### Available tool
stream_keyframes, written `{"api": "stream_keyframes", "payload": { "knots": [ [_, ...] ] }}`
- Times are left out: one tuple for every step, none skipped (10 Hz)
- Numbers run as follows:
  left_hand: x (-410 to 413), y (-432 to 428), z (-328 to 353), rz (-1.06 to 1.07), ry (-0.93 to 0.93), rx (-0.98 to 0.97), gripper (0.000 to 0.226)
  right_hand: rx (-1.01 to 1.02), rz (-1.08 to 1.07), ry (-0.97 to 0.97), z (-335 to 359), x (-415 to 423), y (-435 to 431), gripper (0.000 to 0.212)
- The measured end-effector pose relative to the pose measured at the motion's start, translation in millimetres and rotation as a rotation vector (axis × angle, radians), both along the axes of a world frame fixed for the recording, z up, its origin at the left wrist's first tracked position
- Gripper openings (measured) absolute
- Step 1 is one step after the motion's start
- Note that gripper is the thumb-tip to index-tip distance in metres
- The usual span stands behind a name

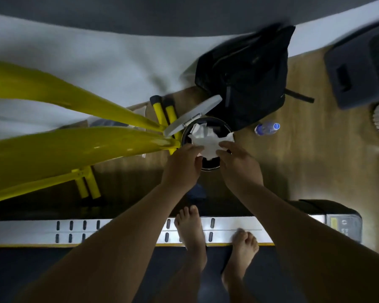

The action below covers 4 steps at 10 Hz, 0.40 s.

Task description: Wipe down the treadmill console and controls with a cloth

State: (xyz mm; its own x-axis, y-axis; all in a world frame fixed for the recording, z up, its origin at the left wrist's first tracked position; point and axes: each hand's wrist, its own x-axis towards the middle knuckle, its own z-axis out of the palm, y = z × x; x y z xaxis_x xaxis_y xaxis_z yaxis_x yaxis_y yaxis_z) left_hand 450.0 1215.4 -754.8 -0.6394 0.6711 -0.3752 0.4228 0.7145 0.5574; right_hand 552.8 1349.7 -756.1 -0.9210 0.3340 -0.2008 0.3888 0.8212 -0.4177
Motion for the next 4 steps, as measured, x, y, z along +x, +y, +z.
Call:
{"api": "stream_keyframes", "payload": {
  "knots": [
    [-9,5,-42,-0.012,-0.191,-0.117,0.051,-0.053,0.025,-0.242,-60,-5,9,0.052],
    [-12,1,-68,-0.072,-0.348,-0.304,0.058,-0.116,0.131,-0.493,-96,-4,16,0.068],
    [-7,-10,-74,-0.004,-0.398,-0.338,0.058,-0.241,0.069,-0.485,-109,5,14,0.066],
    [1,-15,-68,0.136,-0.476,-0.289,0.061,-0.318,-0.022,-0.395,-100,14,11,0.059]
  ]
}}
